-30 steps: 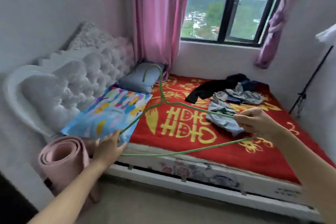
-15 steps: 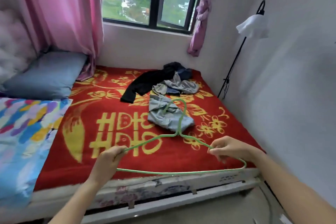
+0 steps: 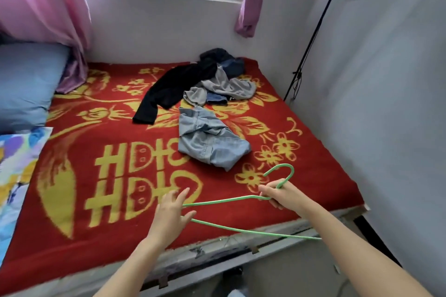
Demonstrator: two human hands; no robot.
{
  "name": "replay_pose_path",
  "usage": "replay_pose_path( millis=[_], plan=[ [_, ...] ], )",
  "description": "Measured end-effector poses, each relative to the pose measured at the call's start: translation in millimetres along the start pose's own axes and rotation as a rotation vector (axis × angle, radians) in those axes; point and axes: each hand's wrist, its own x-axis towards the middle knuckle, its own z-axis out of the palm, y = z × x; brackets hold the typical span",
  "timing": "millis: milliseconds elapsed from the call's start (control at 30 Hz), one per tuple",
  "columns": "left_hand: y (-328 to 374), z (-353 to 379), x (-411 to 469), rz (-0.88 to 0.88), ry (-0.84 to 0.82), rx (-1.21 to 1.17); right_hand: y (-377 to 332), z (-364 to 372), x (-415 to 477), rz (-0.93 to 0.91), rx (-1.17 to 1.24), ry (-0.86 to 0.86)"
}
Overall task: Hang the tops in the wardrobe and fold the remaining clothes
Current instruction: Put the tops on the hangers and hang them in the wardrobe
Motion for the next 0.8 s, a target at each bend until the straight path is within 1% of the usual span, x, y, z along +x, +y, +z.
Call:
replay_pose_path(
  millis=[67, 133, 200, 300, 400, 500, 567, 600, 667, 800],
  plan=[
    [1, 5, 31, -0.088, -0.039, 0.051, 17, -22, 43, 0.01, 0.036, 0.09],
    [0, 5, 56, -0.166, -0.075, 0.091, 31, -39, 84, 0.023, 0.033, 0.143],
    [0, 8, 82, -0.272, -0.106, 0.08, 42, -59, 127, 0.028, 0.035, 0.155],
    [13, 19, 126, -0.418, -0.137, 0.023, 56, -92, 189, 0.077, 0.078, 0.12],
    [25, 34, 163, -0.472, -0.16, 0.004, 64, -114, 235, 0.096, 0.152, 0.092],
    [39, 50, 189, -0.515, -0.221, 0.03, 75, -126, 272, 0.179, 0.213, 0.1],
    [41, 65, 210, -0.534, -0.254, 0.052, 90, -129, 298, 0.249, 0.24, 0.16],
    [43, 70, 219, -0.542, -0.278, 0.07, 98, -128, 309, 0.283, 0.244, 0.217],
    [43, 75, 236, -0.543, -0.318, 0.122, 108, -127, 324, 0.317, 0.214, 0.293],
    [28, 82, 273, -0.586, -0.396, 0.215, 124, -124, 351, 0.368, 0.133, 0.2]
  ],
)
